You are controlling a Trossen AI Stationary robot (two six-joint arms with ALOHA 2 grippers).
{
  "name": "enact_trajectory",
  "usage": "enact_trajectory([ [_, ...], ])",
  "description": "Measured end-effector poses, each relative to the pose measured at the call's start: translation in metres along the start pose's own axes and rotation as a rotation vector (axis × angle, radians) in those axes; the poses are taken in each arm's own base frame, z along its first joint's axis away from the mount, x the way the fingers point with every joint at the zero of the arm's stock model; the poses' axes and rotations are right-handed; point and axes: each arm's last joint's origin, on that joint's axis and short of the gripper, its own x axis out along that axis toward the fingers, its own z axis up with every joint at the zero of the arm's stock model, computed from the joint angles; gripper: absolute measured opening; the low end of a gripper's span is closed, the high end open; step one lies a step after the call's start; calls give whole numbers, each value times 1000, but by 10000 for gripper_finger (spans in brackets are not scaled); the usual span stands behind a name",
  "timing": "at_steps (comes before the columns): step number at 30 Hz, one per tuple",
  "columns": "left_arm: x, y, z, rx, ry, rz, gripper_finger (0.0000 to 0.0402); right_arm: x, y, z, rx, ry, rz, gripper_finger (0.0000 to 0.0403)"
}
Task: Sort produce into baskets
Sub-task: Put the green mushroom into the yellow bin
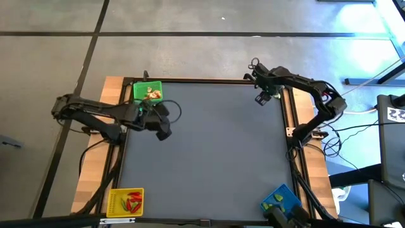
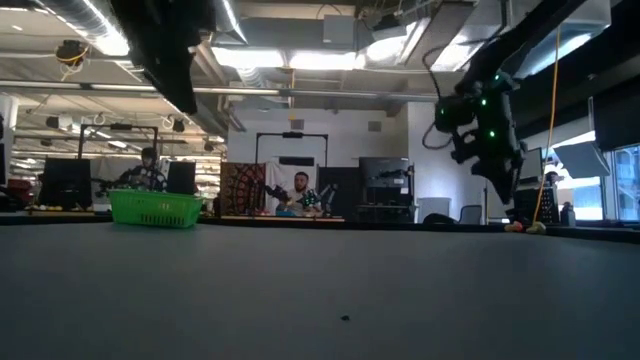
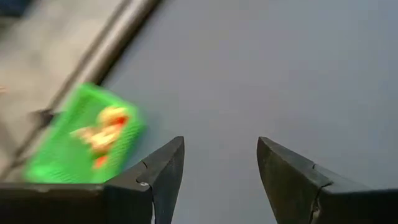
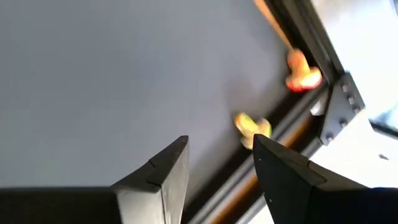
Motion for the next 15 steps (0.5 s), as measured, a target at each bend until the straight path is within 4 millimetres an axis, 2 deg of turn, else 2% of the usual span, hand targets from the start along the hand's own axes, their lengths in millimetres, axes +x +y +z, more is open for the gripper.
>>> enact_trajectory([
  [6,25,2,-4,-14,-61,-173,196,27,-9,0,-10,174,-41,177],
  [15,39,-8,-13,-24,-103,-207,196,58,-3,9,-160,262,-90,177],
])
